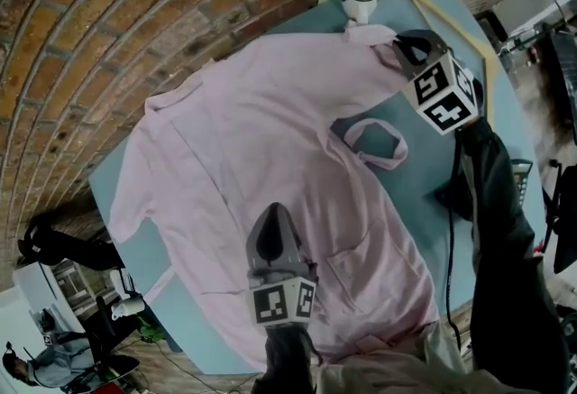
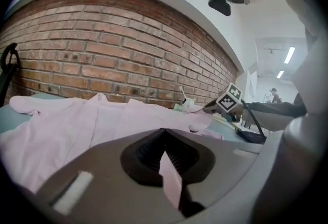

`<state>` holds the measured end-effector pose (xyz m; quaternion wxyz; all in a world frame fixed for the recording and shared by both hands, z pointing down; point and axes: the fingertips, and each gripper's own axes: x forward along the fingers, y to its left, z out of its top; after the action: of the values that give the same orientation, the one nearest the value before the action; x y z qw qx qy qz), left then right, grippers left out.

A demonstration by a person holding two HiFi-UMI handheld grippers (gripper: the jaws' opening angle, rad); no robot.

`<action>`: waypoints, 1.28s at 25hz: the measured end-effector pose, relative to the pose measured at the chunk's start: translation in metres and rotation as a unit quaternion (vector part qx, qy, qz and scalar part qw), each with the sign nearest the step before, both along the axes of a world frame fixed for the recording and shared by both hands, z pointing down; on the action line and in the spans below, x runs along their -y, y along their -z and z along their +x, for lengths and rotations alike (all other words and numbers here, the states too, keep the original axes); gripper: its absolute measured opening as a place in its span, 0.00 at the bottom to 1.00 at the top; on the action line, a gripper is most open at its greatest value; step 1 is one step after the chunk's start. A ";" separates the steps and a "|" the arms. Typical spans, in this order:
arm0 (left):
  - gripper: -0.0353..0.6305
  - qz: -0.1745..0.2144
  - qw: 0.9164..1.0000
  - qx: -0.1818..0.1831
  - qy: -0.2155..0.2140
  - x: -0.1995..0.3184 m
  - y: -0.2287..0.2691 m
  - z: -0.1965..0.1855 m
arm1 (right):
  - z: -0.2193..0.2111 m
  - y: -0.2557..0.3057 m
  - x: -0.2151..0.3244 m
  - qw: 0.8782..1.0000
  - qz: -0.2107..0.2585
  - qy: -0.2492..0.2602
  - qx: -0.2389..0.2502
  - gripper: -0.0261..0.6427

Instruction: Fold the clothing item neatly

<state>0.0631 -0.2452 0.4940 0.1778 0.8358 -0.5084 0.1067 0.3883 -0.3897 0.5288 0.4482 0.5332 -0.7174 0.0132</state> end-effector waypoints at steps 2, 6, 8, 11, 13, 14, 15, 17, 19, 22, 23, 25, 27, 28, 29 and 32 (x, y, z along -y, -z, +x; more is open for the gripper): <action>0.06 -0.013 1.000 -0.013 0.011 -0.002 0.000 -0.010 | 0.002 0.044 -0.010 0.997 0.081 -0.008 0.020 0.07; 0.06 -0.026 0.998 -0.031 0.051 -0.008 0.001 -0.038 | -0.039 0.148 -0.028 0.970 0.230 0.045 0.061 0.07; 0.06 -0.027 0.997 -0.030 0.069 -0.014 0.005 -0.053 | -0.088 0.187 -0.041 0.951 0.271 0.088 0.124 0.07; 0.06 -0.026 0.995 -0.030 0.094 -0.027 0.013 -0.073 | -0.174 0.193 -0.073 0.937 0.245 0.164 0.189 0.07; 0.06 -0.024 0.992 -0.037 0.114 -0.037 0.018 -0.089 | -0.237 0.161 -0.103 0.934 0.183 0.246 0.181 0.07; 0.06 -0.023 0.991 -0.042 0.123 -0.042 0.019 -0.097 | -0.266 0.136 -0.120 0.932 0.141 0.285 0.173 0.07; 0.06 -0.022 0.990 -0.046 0.131 -0.047 0.019 -0.105 | -0.291 0.106 -0.137 0.930 0.091 0.314 0.166 0.08; 0.06 -0.019 0.989 -0.056 0.137 -0.057 0.018 -0.118 | -0.321 0.042 -0.171 0.929 -0.007 0.340 0.146 0.21; 0.06 -0.014 0.989 -0.066 0.135 -0.068 0.017 -0.128 | -0.325 -0.003 -0.200 0.932 -0.063 0.338 0.114 0.30; 0.06 -0.006 0.988 -0.079 0.131 -0.084 0.015 -0.146 | -0.314 -0.022 -0.225 0.943 -0.080 0.312 0.089 0.37; 0.06 -0.006 0.988 -0.084 0.131 -0.089 0.014 -0.154 | -0.309 -0.019 -0.231 0.949 -0.079 0.294 0.087 0.37; 0.06 -0.012 0.988 -0.083 0.129 -0.101 0.013 -0.176 | -0.305 0.002 -0.245 0.963 -0.064 0.241 0.100 0.28; 0.06 -0.017 0.989 -0.069 0.129 -0.113 0.013 -0.210 | -0.322 0.038 -0.263 0.968 -0.028 0.204 0.141 0.04; 0.06 -0.021 0.989 -0.063 0.133 -0.118 0.014 -0.229 | -0.338 0.054 -0.270 0.967 -0.013 0.196 0.163 0.04; 0.06 -0.025 0.988 -0.060 0.140 -0.122 0.014 -0.250 | -0.357 0.065 -0.276 0.965 -0.004 0.192 0.179 0.04; 0.06 -0.040 0.984 -0.047 0.165 -0.129 0.009 -0.313 | -0.417 0.073 -0.286 0.964 0.009 0.189 0.188 0.04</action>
<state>-0.2503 -0.1160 0.4852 0.2496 0.7369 -0.6257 0.0565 -0.0292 -0.1038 0.4558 0.2944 0.3796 -0.8768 0.0217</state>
